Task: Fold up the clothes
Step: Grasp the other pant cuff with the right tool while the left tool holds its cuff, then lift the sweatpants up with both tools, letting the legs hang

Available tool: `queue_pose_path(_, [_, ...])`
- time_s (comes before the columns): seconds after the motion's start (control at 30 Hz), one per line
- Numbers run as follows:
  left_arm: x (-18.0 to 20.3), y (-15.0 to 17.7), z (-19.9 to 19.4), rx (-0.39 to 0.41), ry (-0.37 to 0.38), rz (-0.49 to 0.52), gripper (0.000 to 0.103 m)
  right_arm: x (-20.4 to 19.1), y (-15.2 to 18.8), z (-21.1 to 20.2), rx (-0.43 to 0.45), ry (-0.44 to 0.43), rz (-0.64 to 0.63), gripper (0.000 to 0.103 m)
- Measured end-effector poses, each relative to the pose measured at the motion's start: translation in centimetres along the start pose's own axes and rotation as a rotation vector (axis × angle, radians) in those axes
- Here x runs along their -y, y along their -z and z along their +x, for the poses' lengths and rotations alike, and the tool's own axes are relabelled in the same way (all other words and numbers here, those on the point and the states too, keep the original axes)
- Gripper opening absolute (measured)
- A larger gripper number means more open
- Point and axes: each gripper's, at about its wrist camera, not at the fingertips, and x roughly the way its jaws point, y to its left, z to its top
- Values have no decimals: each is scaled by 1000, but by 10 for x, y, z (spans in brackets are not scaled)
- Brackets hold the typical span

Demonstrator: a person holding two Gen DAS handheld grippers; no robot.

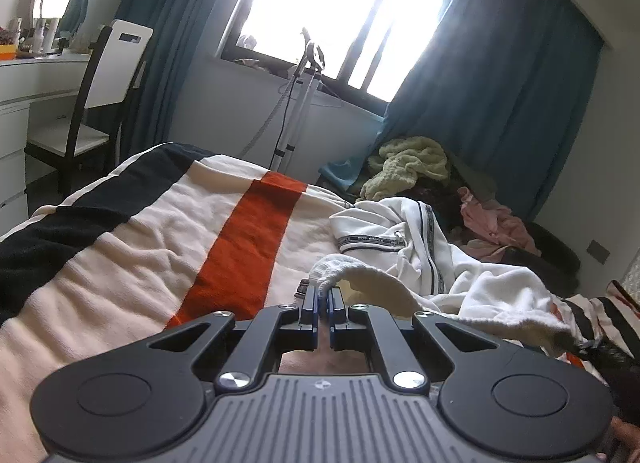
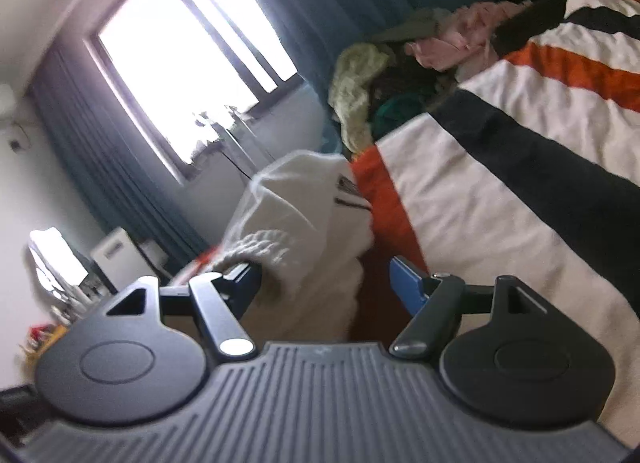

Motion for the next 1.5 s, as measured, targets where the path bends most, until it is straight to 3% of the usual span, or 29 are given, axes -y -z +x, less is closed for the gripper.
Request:
queue_pose_path(0.1, [2,4,4,-11,-2,2,6,-5,10,20,-61,56,-83,72])
queue_pose_path(0.17, [3,8,8,-24,-6,0,6,-7,18,26,-76,60,-109,56])
queue_pose_path(0.23, [4,11,12,-37,-11,-2,11,-11,22,25,-80,49,-114,29])
queue_pose_path(0.33, [5,17,18,-57,-17,-4,14,-23,19,10,-15,51,-154,17])
queue_pose_path(0.53, [9,29,26,-106,14,-20,17,-48,-1,-54,151,26,-224,10])
queue_pose_path(0.7, [17,41,30,-154,17,-10,19,-63,0,-117,199,70,-286,6])
queue_pose_path(0.87, [16,42,9,-124,5,-8,10,-77,12,-184,327,175,-386,3])
queue_pose_path(0.97, [10,34,-13,-61,28,-35,9,-62,18,-195,241,176,-297,3])
queue_pose_path(1.03, [10,28,-36,21,30,-21,9,-52,23,-195,169,159,-219,3])
queue_pose_path(1.2, [2,8,-83,192,37,-16,8,-52,41,-177,35,86,-162,8])
queue_pose_path(1.23, [1,4,-89,215,35,-11,8,-55,45,-171,8,74,-163,14])
queue_pose_path(1.27, [1,0,-91,217,34,6,8,-59,53,-165,-20,74,-188,24])
queue_pose_path(1.33, [3,-9,-90,198,34,52,8,-68,69,-151,-77,77,-242,81])
queue_pose_path(1.37, [3,-12,-88,191,33,79,8,-72,75,-146,-93,73,-263,85])
queue_pose_path(1.43, [3,-17,-83,177,31,136,9,-79,86,-127,-152,76,-298,82])
queue_pose_path(1.5, [-5,-16,-76,164,25,123,9,-81,97,-105,-221,95,-322,82])
